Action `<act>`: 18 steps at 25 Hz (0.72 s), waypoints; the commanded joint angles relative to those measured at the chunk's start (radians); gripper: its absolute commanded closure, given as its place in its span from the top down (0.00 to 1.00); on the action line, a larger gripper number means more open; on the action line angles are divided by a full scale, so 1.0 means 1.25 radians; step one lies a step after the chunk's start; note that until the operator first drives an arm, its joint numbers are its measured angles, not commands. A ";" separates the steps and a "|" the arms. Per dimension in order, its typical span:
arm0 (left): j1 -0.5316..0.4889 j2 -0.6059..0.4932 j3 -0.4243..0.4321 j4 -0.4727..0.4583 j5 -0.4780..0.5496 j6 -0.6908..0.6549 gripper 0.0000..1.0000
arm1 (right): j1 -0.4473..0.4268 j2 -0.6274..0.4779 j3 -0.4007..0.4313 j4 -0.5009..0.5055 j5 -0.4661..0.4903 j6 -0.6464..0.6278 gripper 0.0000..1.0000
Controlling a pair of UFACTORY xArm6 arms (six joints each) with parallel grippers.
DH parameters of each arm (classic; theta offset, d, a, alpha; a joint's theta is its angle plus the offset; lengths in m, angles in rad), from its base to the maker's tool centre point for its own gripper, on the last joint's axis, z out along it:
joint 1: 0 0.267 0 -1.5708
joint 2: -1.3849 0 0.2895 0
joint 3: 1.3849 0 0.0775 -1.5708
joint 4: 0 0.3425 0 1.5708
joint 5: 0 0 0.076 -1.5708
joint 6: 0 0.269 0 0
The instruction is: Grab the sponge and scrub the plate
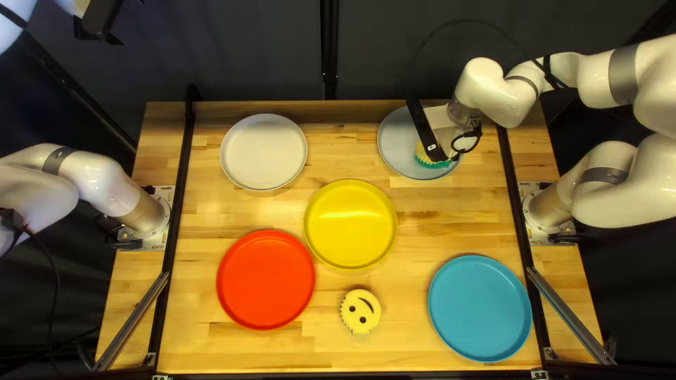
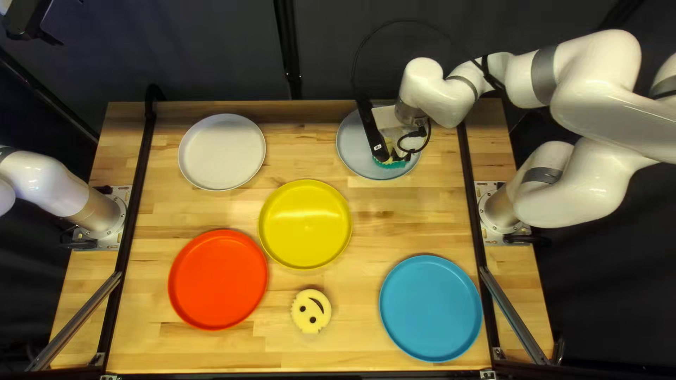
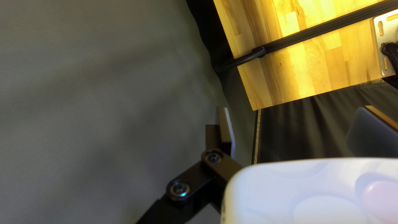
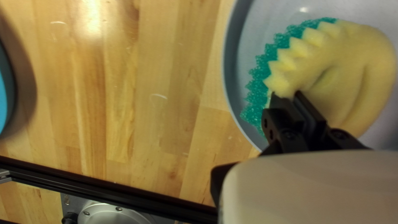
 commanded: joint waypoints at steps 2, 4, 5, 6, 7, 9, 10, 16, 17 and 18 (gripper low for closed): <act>0.000 0.000 0.000 0.000 0.000 0.000 1.00 | 0.005 0.025 -0.008 0.016 -0.006 -0.033 0.00; 0.000 0.000 0.000 0.000 0.000 0.000 1.00 | 0.006 0.047 -0.019 0.021 -0.012 -0.045 0.00; 0.000 0.000 0.000 0.000 0.000 0.000 1.00 | 0.005 0.057 -0.023 0.023 -0.016 -0.051 0.00; 0.000 0.000 0.000 0.000 0.000 0.000 1.00 | 0.002 0.072 -0.030 0.027 -0.021 -0.062 0.00; 0.000 0.000 0.000 0.000 0.000 0.000 1.00 | 0.001 0.086 -0.036 0.028 -0.026 -0.068 0.00; 0.000 0.000 0.000 0.000 0.000 0.000 1.00 | -0.003 0.109 -0.051 0.026 -0.032 -0.073 0.00; 0.000 0.000 0.000 0.000 0.000 0.000 1.00 | -0.004 0.114 -0.056 0.024 -0.033 -0.072 0.00; 0.000 0.000 0.000 0.000 0.000 0.000 1.00 | -0.057 0.181 -0.128 -0.009 -0.025 -0.085 0.00; 0.000 0.000 0.000 0.000 0.000 0.000 1.00 | -0.066 0.188 -0.136 -0.015 -0.023 -0.086 0.00; 0.000 0.000 0.000 0.000 0.000 0.000 1.00 | -0.076 0.195 -0.144 -0.019 -0.023 -0.089 0.00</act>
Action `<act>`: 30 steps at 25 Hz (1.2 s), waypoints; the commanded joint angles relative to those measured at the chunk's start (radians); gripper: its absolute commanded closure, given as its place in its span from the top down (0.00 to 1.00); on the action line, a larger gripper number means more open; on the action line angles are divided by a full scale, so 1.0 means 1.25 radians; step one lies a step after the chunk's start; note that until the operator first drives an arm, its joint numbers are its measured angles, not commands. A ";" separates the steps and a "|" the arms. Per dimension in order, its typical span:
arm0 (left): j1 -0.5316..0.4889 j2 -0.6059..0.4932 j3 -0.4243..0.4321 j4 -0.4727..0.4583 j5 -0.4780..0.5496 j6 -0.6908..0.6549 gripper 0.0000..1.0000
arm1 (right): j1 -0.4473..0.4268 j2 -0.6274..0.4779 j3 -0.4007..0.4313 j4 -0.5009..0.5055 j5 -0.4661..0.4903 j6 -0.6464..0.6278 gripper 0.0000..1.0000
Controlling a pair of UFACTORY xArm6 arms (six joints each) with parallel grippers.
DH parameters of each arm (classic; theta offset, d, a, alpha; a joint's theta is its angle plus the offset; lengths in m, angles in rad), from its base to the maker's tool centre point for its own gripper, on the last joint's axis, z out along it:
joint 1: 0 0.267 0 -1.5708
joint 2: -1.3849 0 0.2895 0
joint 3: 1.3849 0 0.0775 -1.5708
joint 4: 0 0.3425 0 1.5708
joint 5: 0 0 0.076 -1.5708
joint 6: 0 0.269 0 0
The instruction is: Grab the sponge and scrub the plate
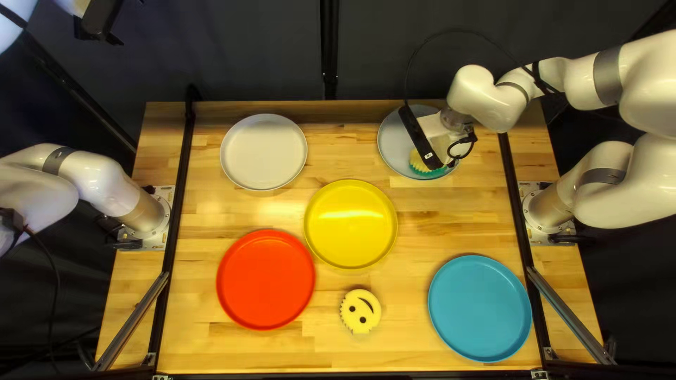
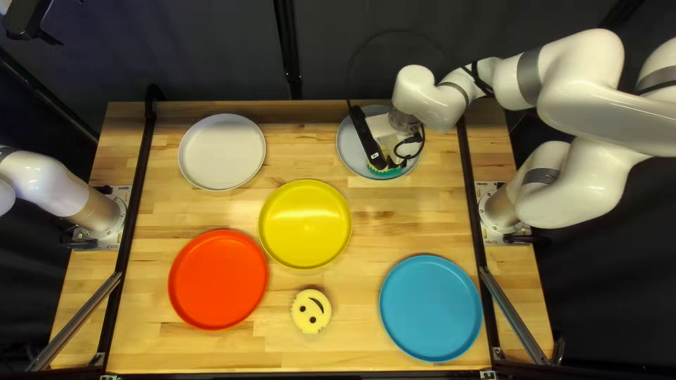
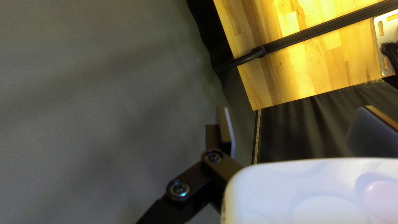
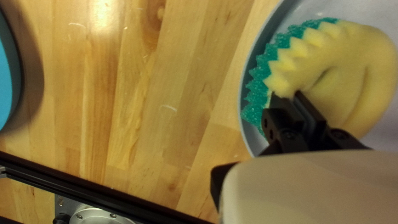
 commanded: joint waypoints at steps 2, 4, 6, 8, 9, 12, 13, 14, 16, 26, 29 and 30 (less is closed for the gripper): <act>0.000 0.000 0.000 0.000 0.000 0.000 1.00 | -0.047 0.040 -0.045 -0.025 0.006 -0.015 0.00; 0.000 0.000 0.000 0.000 0.000 0.000 1.00 | -0.063 0.058 -0.066 -0.033 0.005 -0.016 0.00; 0.000 0.000 0.000 0.000 0.000 0.000 1.00 | -0.067 0.065 -0.079 -0.042 0.001 -0.012 0.00; 0.000 0.000 0.000 0.000 0.000 0.000 1.00 | -0.054 0.059 -0.080 -0.056 -0.011 -0.001 0.00; 0.000 0.000 0.000 0.000 0.000 0.000 1.00 | -0.044 0.052 -0.076 -0.063 -0.018 0.005 0.00; 0.000 0.000 0.000 0.000 0.000 0.000 1.00 | -0.001 0.013 -0.052 -0.092 -0.036 0.028 0.00; 0.000 0.000 0.000 0.000 0.000 0.000 1.00 | 0.027 -0.021 -0.033 -0.110 -0.038 0.043 0.00; 0.000 0.000 0.000 0.000 0.000 0.000 1.00 | 0.047 -0.045 -0.019 -0.121 -0.040 0.048 0.00; 0.000 0.000 0.000 0.000 0.000 0.000 1.00 | 0.088 -0.084 0.003 -0.142 -0.040 0.056 0.00; 0.000 0.000 0.000 0.000 0.000 0.000 1.00 | 0.237 -0.176 0.036 -0.170 -0.007 -0.022 0.00; 0.000 0.000 0.000 0.000 0.000 0.000 1.00 | 0.237 -0.176 0.036 -0.170 -0.007 -0.022 0.00; 0.000 0.000 0.000 0.000 0.000 0.000 1.00 | 0.237 -0.176 0.036 -0.170 -0.007 -0.022 0.00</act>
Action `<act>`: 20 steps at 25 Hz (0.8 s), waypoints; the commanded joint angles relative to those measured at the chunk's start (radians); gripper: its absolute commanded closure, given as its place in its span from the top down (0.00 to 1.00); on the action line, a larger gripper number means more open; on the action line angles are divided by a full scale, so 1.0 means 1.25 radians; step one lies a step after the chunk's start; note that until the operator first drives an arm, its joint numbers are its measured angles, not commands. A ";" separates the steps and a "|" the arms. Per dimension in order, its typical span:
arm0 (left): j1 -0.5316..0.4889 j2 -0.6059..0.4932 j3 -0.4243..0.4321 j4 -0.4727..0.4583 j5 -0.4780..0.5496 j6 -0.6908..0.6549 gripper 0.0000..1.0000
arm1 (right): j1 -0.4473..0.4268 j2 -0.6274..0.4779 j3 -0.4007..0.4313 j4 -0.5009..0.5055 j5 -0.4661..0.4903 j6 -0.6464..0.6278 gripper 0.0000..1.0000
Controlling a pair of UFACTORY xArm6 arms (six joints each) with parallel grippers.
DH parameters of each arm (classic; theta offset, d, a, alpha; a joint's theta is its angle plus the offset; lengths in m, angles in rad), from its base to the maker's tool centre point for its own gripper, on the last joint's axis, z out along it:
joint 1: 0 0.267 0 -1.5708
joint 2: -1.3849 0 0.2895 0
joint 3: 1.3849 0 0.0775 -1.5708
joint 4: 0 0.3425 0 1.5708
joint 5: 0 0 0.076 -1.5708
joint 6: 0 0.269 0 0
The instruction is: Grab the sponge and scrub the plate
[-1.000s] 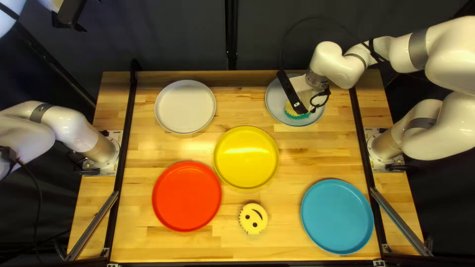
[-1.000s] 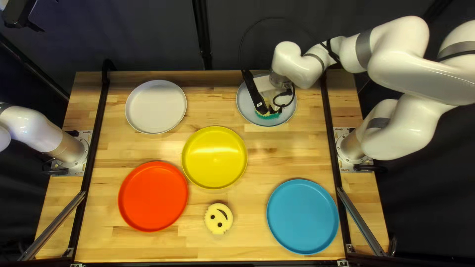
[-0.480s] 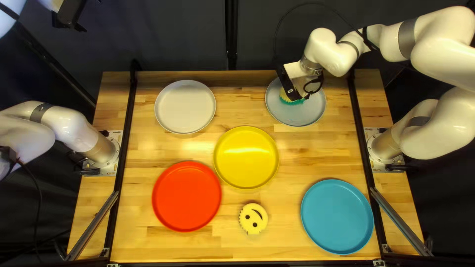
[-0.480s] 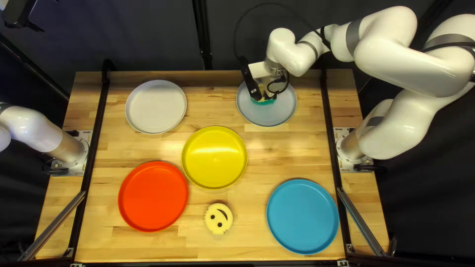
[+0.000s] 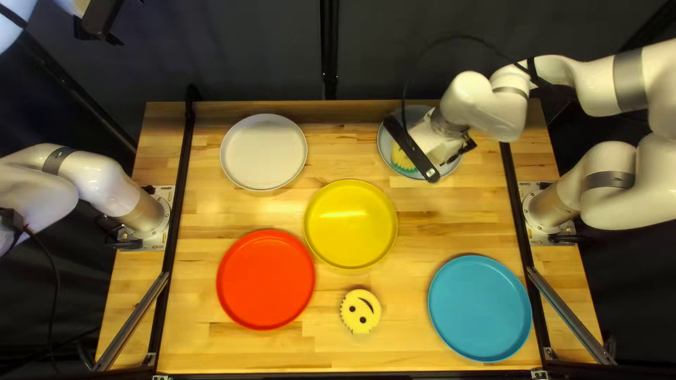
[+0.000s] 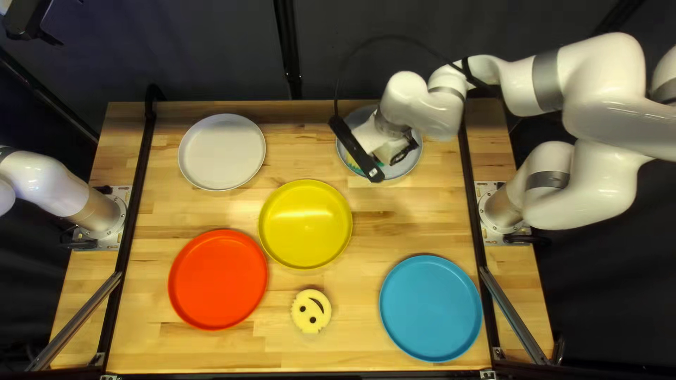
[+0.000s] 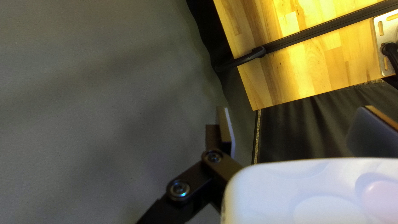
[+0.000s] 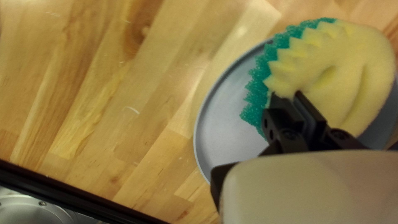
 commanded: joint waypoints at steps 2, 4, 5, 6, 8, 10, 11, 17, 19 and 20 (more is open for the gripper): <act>0.000 0.000 0.000 0.000 0.000 0.000 1.00 | 0.000 0.000 0.000 0.000 0.000 -0.001 0.00; 0.000 0.000 0.000 0.000 0.000 0.000 1.00 | 0.000 0.000 0.000 0.000 0.000 -0.001 0.00; 0.000 0.000 0.000 0.000 0.000 0.000 1.00 | 0.000 0.000 0.000 0.000 0.000 -0.001 0.00; 0.000 0.000 0.000 0.000 0.000 0.000 1.00 | 0.000 0.000 0.000 0.000 0.000 -0.001 0.00; 0.000 0.000 0.000 0.000 0.000 0.000 1.00 | -0.009 -0.002 -0.006 -0.009 0.005 0.002 0.00; 0.000 0.000 0.000 0.000 0.000 0.000 1.00 | -0.008 0.001 -0.023 -0.031 0.013 0.022 0.00; 0.000 0.000 0.000 0.000 0.000 0.000 1.00 | 0.008 0.000 -0.030 -0.045 0.018 0.037 0.00; 0.000 0.000 0.000 0.000 0.000 0.000 1.00 | 0.135 0.025 -0.069 -0.128 0.060 0.106 0.00; 0.000 0.000 0.000 0.000 0.000 0.000 1.00 | 0.193 0.045 -0.088 -0.146 0.080 0.103 0.00; 0.000 0.000 0.000 0.000 0.000 0.000 1.00 | 0.214 0.052 -0.094 -0.151 0.088 0.096 0.00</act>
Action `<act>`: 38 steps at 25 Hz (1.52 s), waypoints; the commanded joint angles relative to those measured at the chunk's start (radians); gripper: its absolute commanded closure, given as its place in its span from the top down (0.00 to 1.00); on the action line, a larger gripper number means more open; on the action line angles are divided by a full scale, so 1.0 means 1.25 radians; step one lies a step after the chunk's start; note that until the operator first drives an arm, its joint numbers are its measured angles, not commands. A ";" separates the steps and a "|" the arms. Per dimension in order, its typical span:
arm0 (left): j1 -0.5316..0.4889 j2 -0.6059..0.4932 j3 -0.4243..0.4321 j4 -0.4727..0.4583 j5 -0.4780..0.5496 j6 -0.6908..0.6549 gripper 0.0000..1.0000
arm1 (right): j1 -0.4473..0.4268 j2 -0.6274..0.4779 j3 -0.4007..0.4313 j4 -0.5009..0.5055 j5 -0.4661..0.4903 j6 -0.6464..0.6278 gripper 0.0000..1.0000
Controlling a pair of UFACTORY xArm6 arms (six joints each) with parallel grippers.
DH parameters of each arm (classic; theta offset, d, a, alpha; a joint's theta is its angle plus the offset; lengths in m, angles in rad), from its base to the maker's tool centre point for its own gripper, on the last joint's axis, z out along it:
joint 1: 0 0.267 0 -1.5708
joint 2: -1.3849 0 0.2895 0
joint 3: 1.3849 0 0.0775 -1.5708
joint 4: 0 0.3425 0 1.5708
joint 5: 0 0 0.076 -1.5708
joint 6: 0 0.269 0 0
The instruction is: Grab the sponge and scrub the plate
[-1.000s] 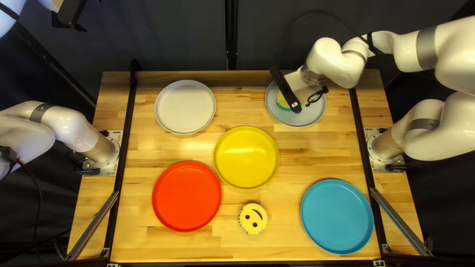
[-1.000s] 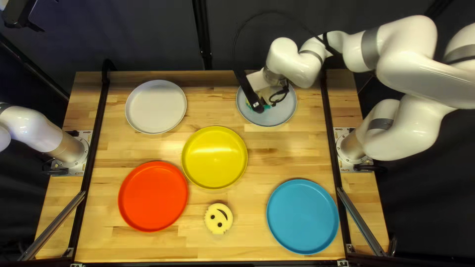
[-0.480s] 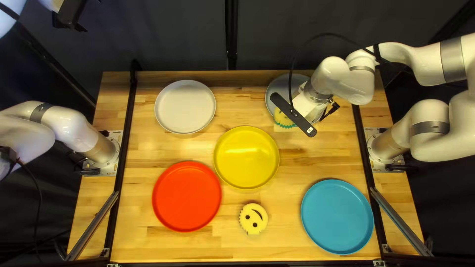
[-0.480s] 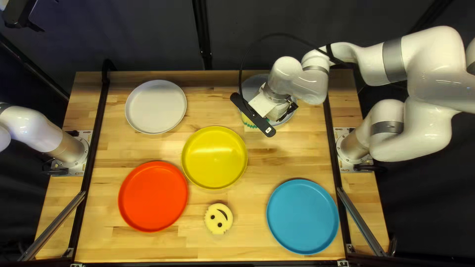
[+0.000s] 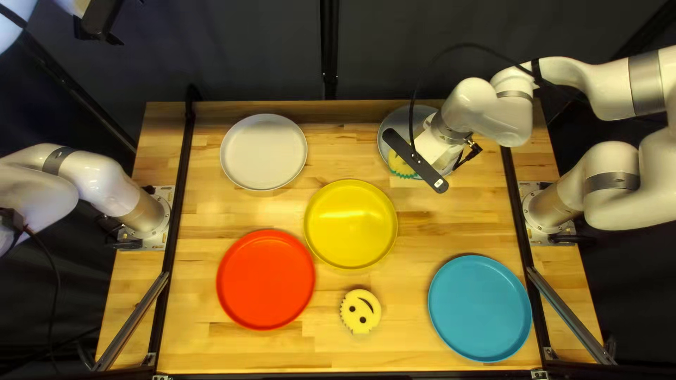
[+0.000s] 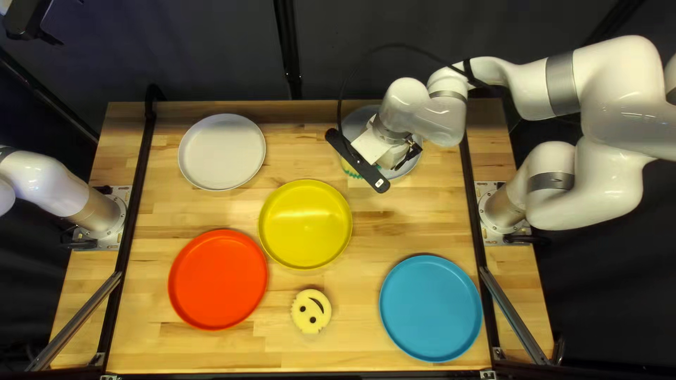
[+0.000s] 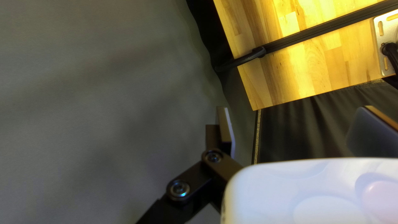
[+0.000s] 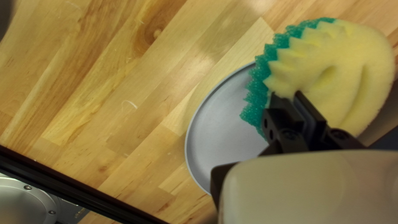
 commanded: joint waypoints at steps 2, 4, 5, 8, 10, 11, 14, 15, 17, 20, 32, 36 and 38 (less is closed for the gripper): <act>0.000 0.000 0.000 0.000 0.000 0.000 1.00 | 0.099 0.033 -0.039 -0.032 0.045 -0.021 0.00; 0.000 0.000 0.000 0.000 0.000 0.000 1.00 | 0.124 0.028 -0.043 -0.022 0.062 -0.065 0.00; 0.000 0.000 0.000 0.000 0.000 0.000 1.00 | 0.134 0.022 -0.042 -0.017 0.070 -0.084 0.00; 0.000 0.000 0.000 0.000 0.000 0.000 1.00 | 0.163 0.006 -0.040 0.003 0.093 -0.145 0.00; 0.000 0.000 0.000 0.000 0.000 0.000 1.00 | 0.181 -0.001 -0.041 0.018 0.110 -0.189 0.00; 0.000 0.000 0.000 0.000 0.000 0.000 1.00 | 0.188 -0.007 -0.039 0.025 0.117 -0.211 0.00; 0.000 0.000 0.000 0.000 0.000 0.000 1.00 | 0.188 -0.026 -0.030 0.039 0.129 -0.242 0.00; 0.000 0.000 0.000 0.000 0.000 0.000 1.00 | 0.188 -0.026 -0.030 0.039 0.129 -0.242 0.00; 0.000 0.000 0.000 0.000 0.000 0.000 1.00 | 0.188 -0.026 -0.030 0.039 0.129 -0.242 0.00; 0.000 0.000 0.000 0.000 0.000 0.000 1.00 | 0.188 -0.026 -0.030 0.039 0.129 -0.242 0.00; 0.000 0.000 0.000 0.000 0.000 0.000 1.00 | 0.241 0.000 -0.070 0.073 0.199 -0.235 0.00; 0.000 0.000 0.000 0.000 0.000 0.000 1.00 | 0.291 0.026 -0.098 0.106 0.251 -0.249 0.00; 0.000 0.000 0.000 0.000 0.000 0.000 1.00 | 0.319 0.042 -0.105 0.118 0.258 -0.233 0.00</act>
